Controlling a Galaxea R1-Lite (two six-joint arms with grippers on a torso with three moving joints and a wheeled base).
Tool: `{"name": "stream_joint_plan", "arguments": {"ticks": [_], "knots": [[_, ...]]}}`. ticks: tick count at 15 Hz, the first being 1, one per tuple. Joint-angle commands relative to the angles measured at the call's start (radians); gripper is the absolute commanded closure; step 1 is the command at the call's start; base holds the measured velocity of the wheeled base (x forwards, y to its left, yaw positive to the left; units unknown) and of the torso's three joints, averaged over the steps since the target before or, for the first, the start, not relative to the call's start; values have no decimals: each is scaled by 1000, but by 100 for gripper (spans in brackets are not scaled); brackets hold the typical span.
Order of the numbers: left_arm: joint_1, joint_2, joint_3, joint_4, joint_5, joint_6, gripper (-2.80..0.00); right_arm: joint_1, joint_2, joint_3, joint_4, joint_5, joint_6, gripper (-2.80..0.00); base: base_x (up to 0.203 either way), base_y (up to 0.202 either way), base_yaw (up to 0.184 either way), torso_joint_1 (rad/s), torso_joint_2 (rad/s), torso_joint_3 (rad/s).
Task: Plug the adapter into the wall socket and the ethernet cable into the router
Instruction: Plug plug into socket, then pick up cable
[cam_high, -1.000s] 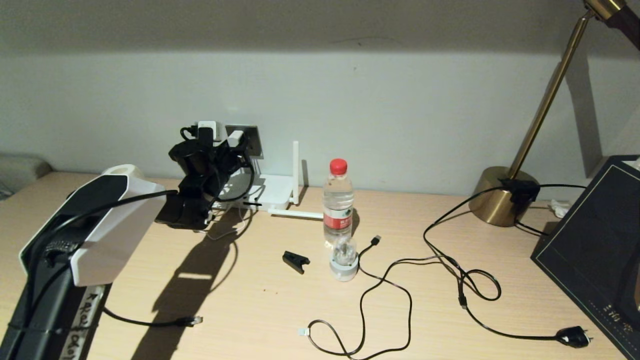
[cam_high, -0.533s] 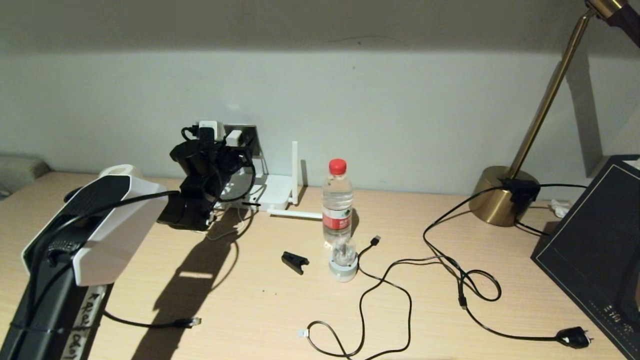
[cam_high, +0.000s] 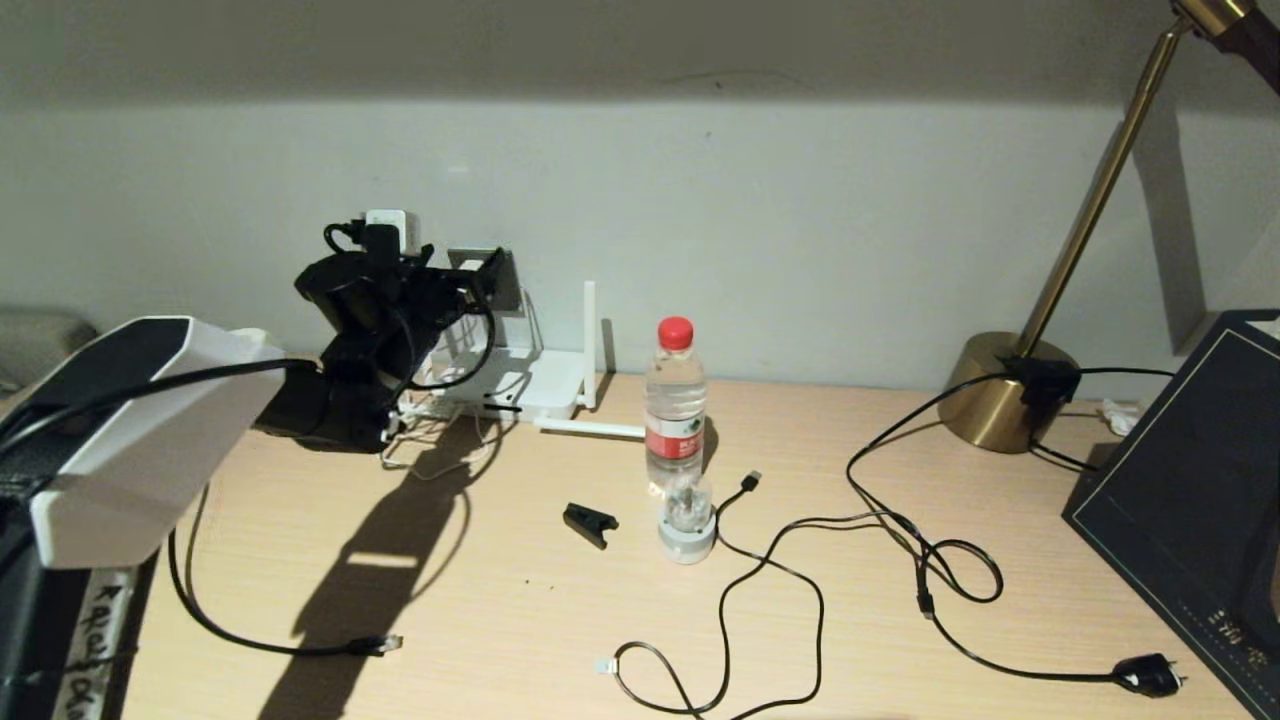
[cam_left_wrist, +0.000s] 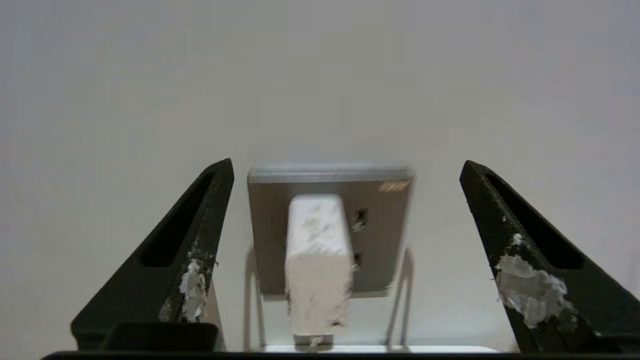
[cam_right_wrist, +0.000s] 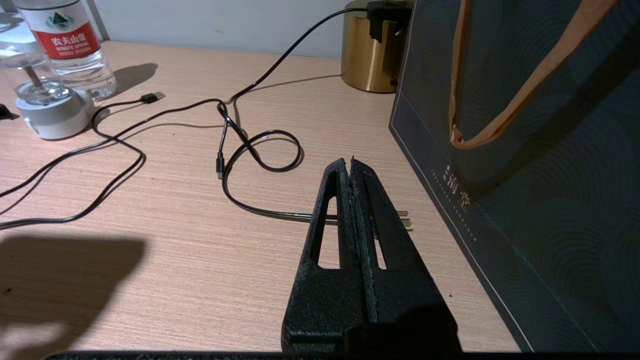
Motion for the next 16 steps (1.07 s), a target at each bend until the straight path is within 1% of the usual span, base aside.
{"name": "stream_joint_plan", "arguments": {"ticks": [1,4,5,6,8,9,10,11,12,14,16], "knots": [[-2,-179,114,-14,-40,22,-280,0,1,35,0,0,0,0,0,0,0,0,0,0],[-10,-381,295,-20,-106,42,-280,0,1,35,0,0,0,0,0,0,0,0,0,0],[-10,-457,382,-21,-134,65,-280,0,1,35,0,0,0,0,0,0,0,0,0,0],[-8,-536,485,-19,-172,103,-280,0,1,35,0,0,0,0,0,0,0,0,0,0],[7,-696,715,5,-274,189,-280,0,1,35,0,0,0,0,0,0,0,0,0,0],[22,-787,826,39,-343,252,-280,0,1,35,0,0,0,0,0,0,0,0,0,0],[43,-875,922,100,-417,338,-280,0,1,35,0,0,0,0,0,0,0,0,0,0],[59,-947,994,180,-477,432,-280,0,1,35,0,0,0,0,0,0,0,0,0,0],[71,-1026,1050,310,-529,544,-280,0,1,35,0,0,0,0,0,0,0,0,0,0],[83,-1131,1088,677,-577,762,-280,0,1,35,0,0,0,0,0,0,0,0,0,0],[115,-1183,1061,1056,-598,987,-280,0,1,35,0,0,0,0,0,0,0,0,0,0]]}}
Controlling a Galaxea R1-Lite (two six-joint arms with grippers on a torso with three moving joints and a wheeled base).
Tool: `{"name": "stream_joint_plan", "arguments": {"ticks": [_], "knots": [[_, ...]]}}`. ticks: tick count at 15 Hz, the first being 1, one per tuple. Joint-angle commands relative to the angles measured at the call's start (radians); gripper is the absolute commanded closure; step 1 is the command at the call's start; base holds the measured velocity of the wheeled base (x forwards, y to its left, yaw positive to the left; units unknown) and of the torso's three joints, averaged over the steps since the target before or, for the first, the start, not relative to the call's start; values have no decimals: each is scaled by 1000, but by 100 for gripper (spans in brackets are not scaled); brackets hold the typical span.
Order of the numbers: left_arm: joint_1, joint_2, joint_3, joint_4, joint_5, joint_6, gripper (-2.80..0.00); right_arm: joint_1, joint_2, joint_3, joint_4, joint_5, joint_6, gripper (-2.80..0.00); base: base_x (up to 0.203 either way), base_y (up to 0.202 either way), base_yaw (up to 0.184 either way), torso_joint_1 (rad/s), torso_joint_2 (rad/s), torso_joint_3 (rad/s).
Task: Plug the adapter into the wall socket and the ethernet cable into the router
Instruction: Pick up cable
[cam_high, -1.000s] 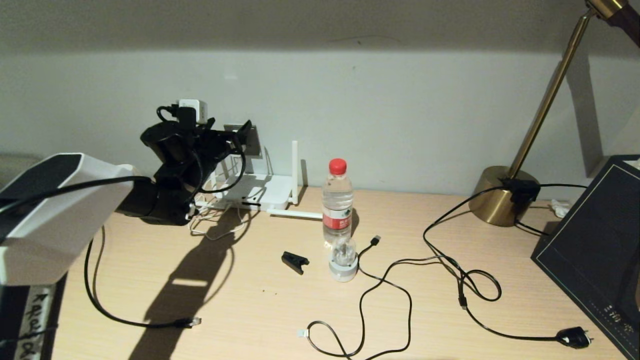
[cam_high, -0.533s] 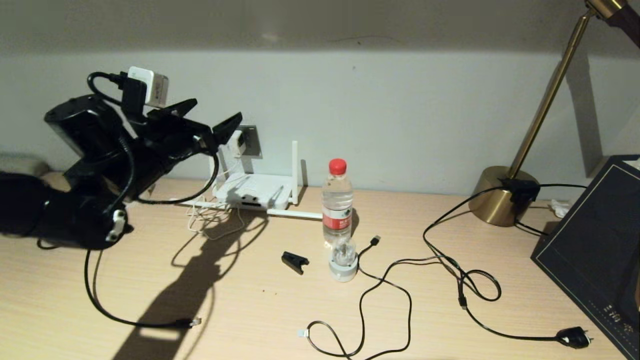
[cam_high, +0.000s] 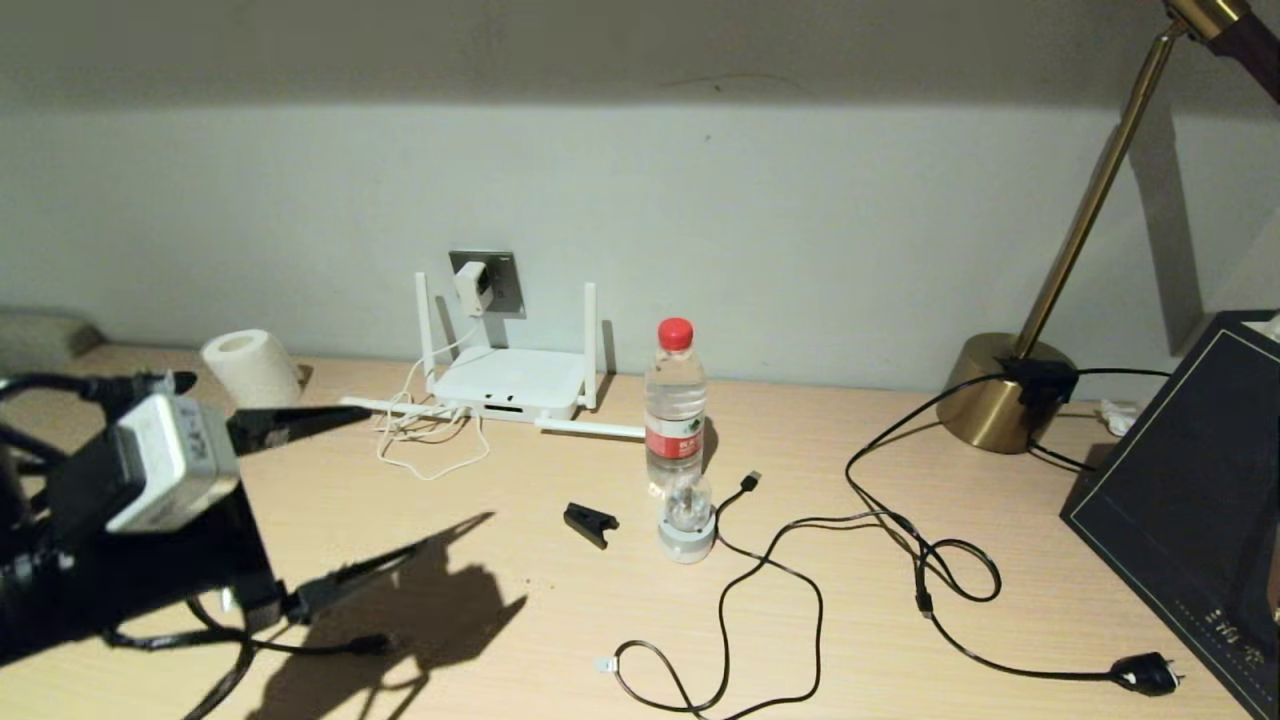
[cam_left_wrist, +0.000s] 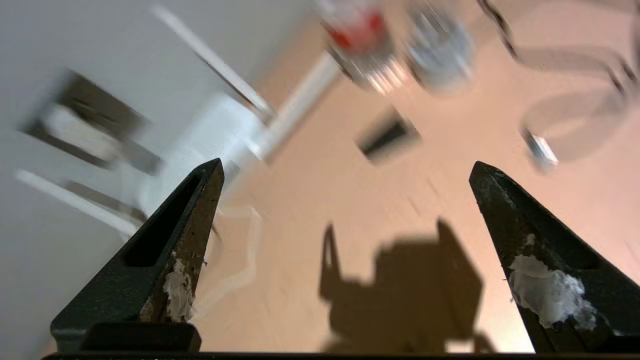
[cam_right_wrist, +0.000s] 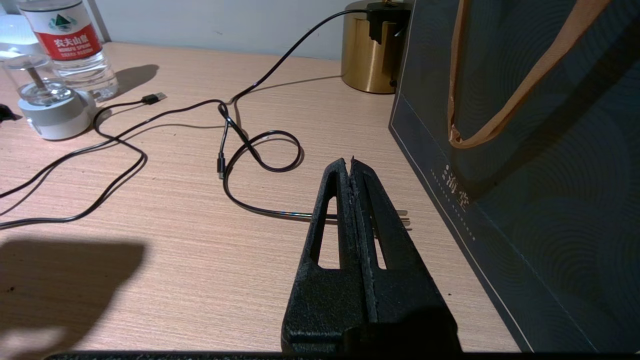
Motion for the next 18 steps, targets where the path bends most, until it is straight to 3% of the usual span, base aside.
{"name": "stream_joint_plan", "arguments": {"ticks": [1,4,5,7,8,12,15,18], "knots": [[47,-99,-62,515,-11,336,-280,0,1,35,-1,1,-1,0,0,0,0,0,0,0],[206,42,-198,724,7,698,-280,0,1,35,-1,1,-1,0,0,0,0,0,0,0],[238,64,-223,853,13,771,-280,0,1,35,-1,1,-1,0,0,0,0,0,0,0],[263,76,-270,1093,37,859,-280,0,1,35,-1,1,-1,0,0,0,0,0,0,0],[268,102,-302,1134,66,884,-280,0,1,35,-1,1,-1,0,0,0,0,0,0,0],[267,236,-360,1105,89,919,-280,0,1,35,-1,1,-1,0,0,0,0,0,0,0],[259,316,-399,1106,91,868,-280,0,1,35,-1,1,-1,0,0,0,0,0,0,0],[193,424,-457,1099,86,808,-280,0,1,35,-1,1,-1,0,0,0,0,0,0,0]]}}
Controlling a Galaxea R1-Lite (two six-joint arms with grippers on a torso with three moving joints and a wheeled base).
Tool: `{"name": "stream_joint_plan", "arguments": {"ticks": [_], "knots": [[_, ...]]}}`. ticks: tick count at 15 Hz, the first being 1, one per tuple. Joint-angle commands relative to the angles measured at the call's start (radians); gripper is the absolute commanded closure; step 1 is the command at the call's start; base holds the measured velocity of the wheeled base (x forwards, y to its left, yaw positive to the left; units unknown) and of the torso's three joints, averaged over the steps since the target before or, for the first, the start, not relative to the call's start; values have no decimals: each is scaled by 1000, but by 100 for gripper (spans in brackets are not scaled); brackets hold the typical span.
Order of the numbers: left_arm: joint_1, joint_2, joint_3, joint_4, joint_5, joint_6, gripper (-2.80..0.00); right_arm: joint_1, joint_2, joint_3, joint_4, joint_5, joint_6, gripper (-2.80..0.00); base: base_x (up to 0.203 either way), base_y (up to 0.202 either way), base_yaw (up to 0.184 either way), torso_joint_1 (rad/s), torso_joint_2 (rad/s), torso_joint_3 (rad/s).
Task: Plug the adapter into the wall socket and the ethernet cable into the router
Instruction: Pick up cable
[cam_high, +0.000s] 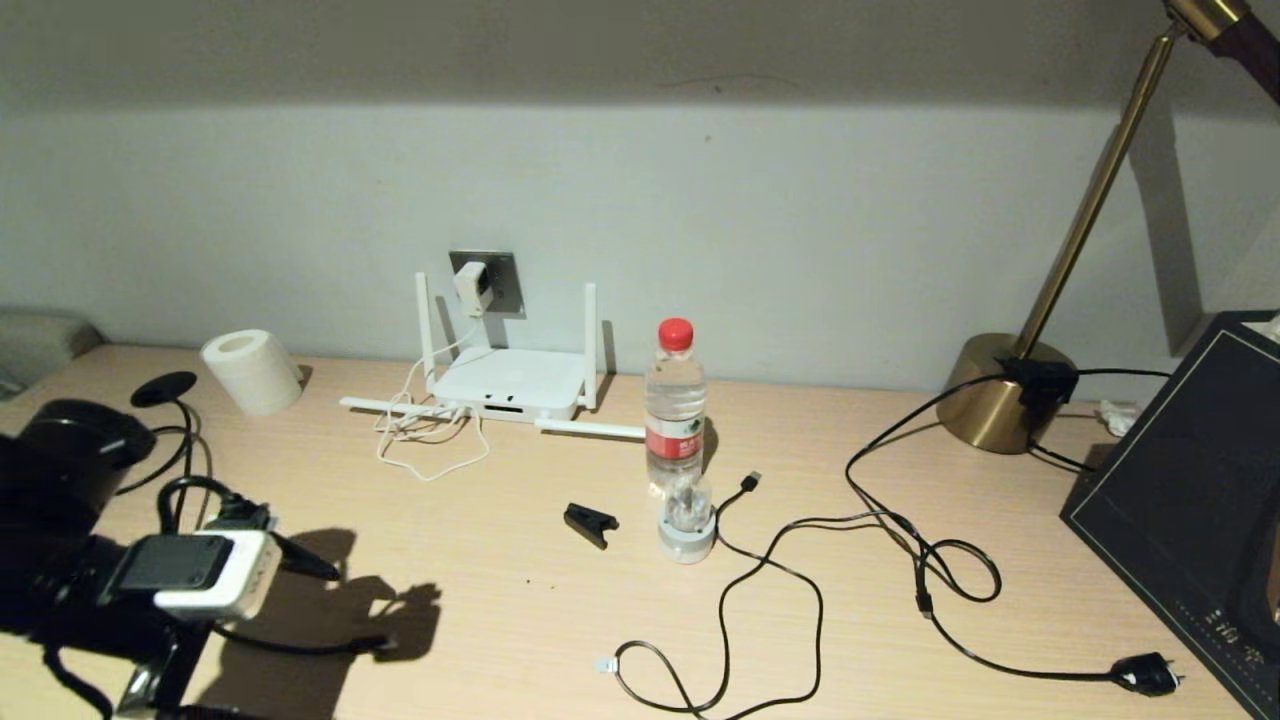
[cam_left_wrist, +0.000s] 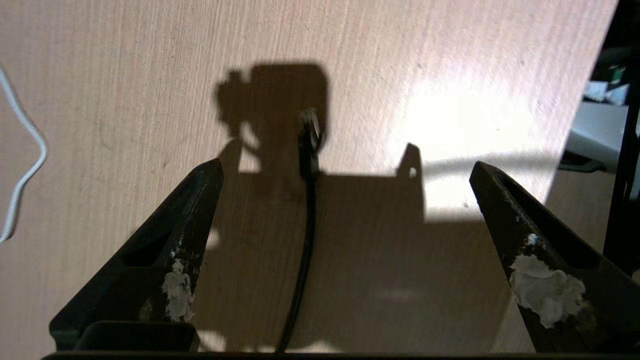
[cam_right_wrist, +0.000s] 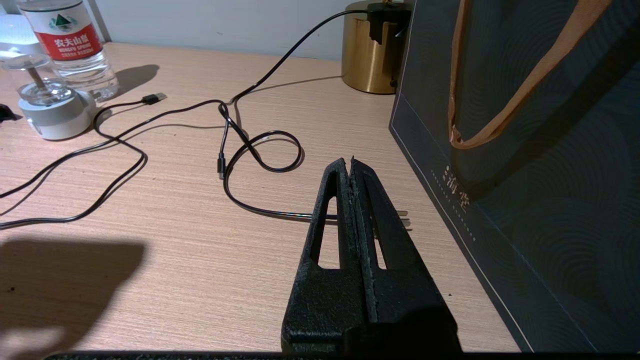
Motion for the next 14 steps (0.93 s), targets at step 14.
{"name": "stream_joint_plan", "arguments": {"ticks": [14], "knots": [[-85,226,-41,-37,25,-81,-280,0,1,35,-1,0,0,0,0,0,0,0,0,0]]}}
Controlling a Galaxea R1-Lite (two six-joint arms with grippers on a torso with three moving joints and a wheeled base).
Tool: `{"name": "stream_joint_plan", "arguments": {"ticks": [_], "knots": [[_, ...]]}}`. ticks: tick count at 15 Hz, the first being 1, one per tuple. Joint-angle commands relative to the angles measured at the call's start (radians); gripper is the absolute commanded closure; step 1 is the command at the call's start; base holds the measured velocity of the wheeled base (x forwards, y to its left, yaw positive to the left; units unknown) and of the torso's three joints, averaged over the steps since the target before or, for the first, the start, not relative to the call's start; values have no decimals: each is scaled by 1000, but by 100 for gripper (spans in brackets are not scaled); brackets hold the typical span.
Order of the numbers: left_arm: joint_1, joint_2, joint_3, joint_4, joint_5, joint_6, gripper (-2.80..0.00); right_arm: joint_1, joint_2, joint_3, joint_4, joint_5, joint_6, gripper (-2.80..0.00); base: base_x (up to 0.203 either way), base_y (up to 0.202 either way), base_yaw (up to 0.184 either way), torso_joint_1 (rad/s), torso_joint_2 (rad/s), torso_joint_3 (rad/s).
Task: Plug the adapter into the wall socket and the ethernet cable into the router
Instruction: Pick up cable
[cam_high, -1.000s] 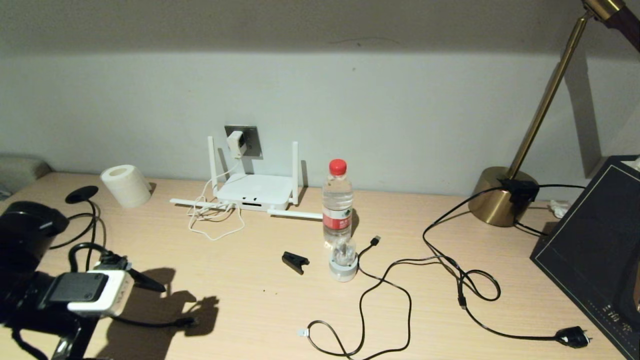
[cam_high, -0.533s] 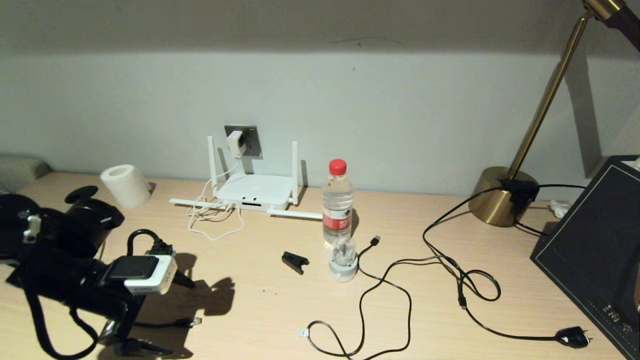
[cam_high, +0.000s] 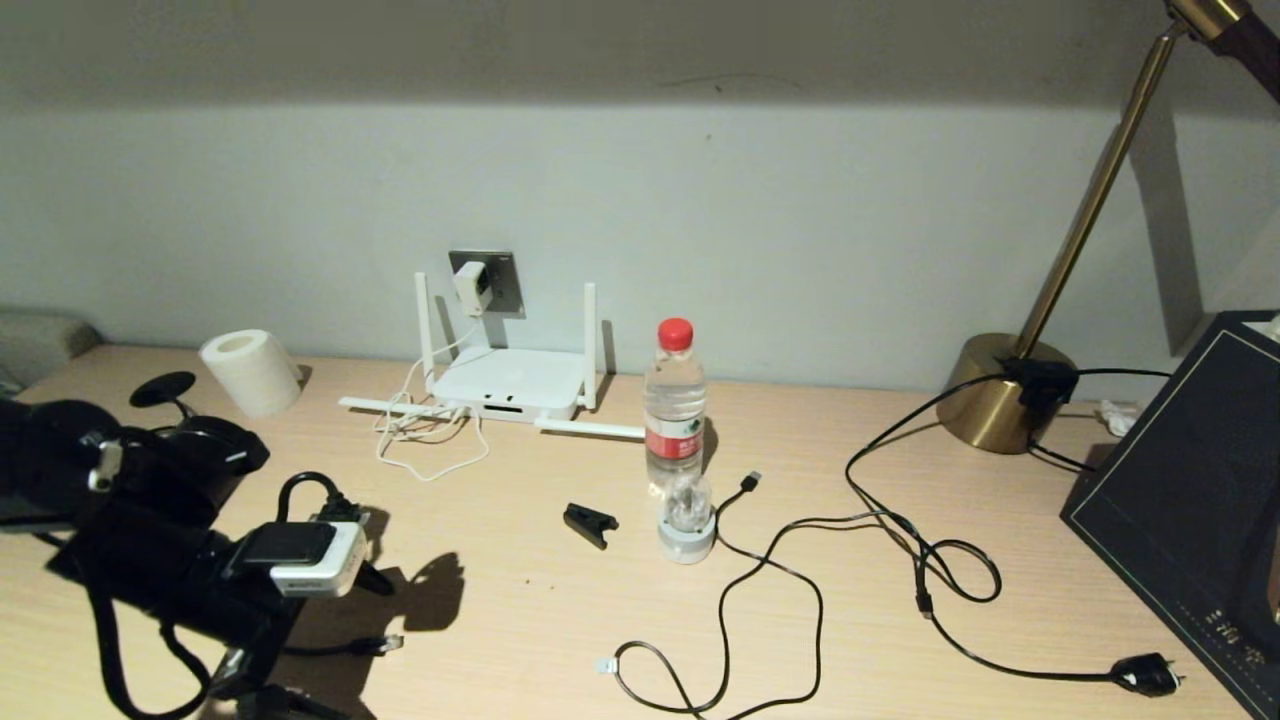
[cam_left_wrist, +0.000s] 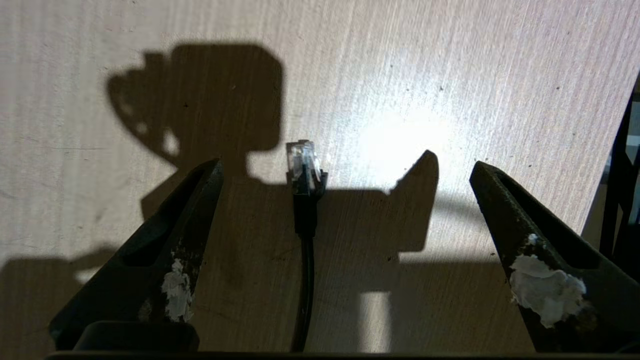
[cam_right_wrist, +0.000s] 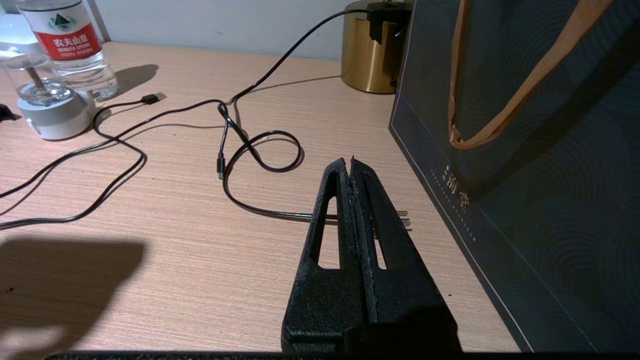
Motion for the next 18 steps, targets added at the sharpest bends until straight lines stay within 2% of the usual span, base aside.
{"name": "stream_joint_plan", "arguments": {"ticks": [1,15,16,18], "knots": [[-1,33,7,2,10,7,-280,0,1,35,-1,0,0,0,0,0,0,0,0,0],[7,124,-11,-51,5,7,-280,0,1,35,-1,0,0,0,0,0,0,0,0,0],[7,124,-11,-51,4,7,0,0,1,35,-1,0,0,0,0,0,0,0,0,0],[7,122,-7,-50,4,7,0,0,1,35,-1,0,0,0,0,0,0,0,0,0]]}}
